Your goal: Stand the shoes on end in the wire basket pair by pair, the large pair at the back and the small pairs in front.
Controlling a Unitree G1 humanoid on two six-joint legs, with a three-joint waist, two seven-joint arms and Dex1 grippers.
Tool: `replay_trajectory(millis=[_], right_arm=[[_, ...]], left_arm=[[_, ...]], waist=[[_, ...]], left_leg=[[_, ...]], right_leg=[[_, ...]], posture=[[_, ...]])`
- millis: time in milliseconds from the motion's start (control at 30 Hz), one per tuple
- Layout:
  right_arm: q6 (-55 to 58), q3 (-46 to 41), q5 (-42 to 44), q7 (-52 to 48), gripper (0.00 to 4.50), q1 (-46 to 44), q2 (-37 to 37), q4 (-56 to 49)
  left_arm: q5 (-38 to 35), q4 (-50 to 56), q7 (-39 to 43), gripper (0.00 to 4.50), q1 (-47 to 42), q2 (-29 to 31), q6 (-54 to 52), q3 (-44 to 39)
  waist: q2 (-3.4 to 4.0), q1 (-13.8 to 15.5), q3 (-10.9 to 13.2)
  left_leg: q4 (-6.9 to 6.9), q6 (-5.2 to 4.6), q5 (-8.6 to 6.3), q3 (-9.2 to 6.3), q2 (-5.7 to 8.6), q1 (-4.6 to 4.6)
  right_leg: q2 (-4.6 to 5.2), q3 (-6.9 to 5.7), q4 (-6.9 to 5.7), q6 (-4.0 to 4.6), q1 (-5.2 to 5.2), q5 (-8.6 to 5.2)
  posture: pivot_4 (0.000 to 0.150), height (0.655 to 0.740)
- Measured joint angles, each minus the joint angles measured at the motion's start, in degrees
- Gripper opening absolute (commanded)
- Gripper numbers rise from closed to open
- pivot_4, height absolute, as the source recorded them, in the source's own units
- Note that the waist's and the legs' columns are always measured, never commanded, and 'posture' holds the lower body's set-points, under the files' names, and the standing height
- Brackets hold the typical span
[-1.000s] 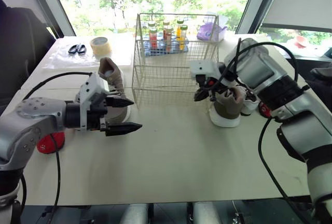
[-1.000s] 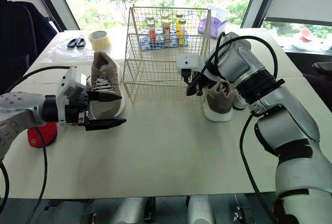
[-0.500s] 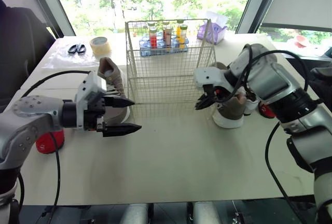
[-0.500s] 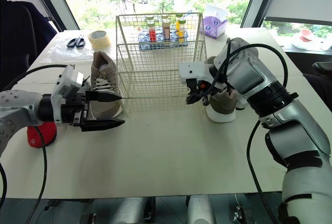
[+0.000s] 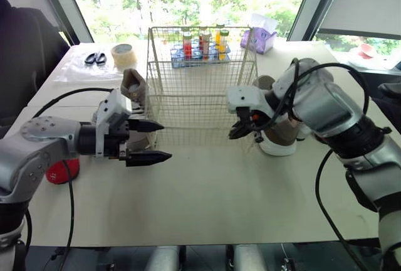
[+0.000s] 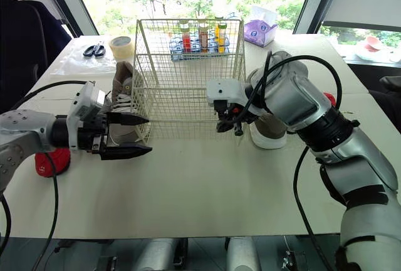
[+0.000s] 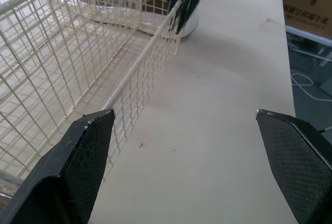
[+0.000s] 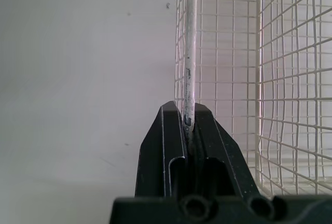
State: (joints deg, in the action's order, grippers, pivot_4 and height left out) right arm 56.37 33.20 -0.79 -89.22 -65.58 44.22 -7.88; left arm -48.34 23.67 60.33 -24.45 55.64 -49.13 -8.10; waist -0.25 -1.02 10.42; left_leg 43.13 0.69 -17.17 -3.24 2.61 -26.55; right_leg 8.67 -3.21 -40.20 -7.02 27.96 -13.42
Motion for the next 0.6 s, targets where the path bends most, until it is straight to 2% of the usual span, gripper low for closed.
replay_trajectory(millis=[300, 400, 533, 600], right_arm=[[2.02, 0.01, 1.9, 2.71, 0.06, 1.91, 1.04, -3.65], [2.53, -0.01, 3.01, 3.49, 0.97, 2.2, 1.12, -3.87], [7.77, -0.66, 6.53, 5.32, 2.95, 2.78, 1.22, -6.86], [11.72, -2.25, 9.17, 6.19, 2.95, 2.79, 2.08, -9.4]], left_arm=[[-2.46, -0.35, 1.11, 4.5, -4.28, 0.44, -0.27, -1.86], [-2.49, -0.49, 1.36, 4.5, -5.21, 0.43, -0.43, -1.82], [-3.04, -0.5, 1.57, 4.5, -5.66, 0.35, -0.54, -1.74], [-3.1, -0.53, 1.7, 4.5, -5.73, 0.26, -0.53, -1.65]], waist=[[-0.02, -0.03, -0.01], [-0.02, -0.03, -0.01], [-0.02, 0.04, -0.01], [-0.01, 0.16, 0.0]], left_leg=[[0.01, 0.0, 0.0, 0.0, 0.0, 0.05], [0.01, 0.0, 0.01, 0.0, 0.0, 0.06], [0.03, 0.0, 0.01, -0.01, 0.01, 0.04], [0.03, 0.0, 0.01, -0.02, 0.01, 0.03]], right_leg=[[-0.01, -0.01, 0.0, 0.0, -0.08, 0.0], [-0.01, -0.01, 0.0, 0.0, -0.09, 0.01], [0.0, -0.01, 0.0, 0.0, -0.1, 0.01], [0.01, -0.01, 0.0, 0.0, -0.08, 0.01]], posture=[[0.15, 0.6563], [0.15, 0.6563], [0.15, 0.6563], [0.15, 0.6563]])
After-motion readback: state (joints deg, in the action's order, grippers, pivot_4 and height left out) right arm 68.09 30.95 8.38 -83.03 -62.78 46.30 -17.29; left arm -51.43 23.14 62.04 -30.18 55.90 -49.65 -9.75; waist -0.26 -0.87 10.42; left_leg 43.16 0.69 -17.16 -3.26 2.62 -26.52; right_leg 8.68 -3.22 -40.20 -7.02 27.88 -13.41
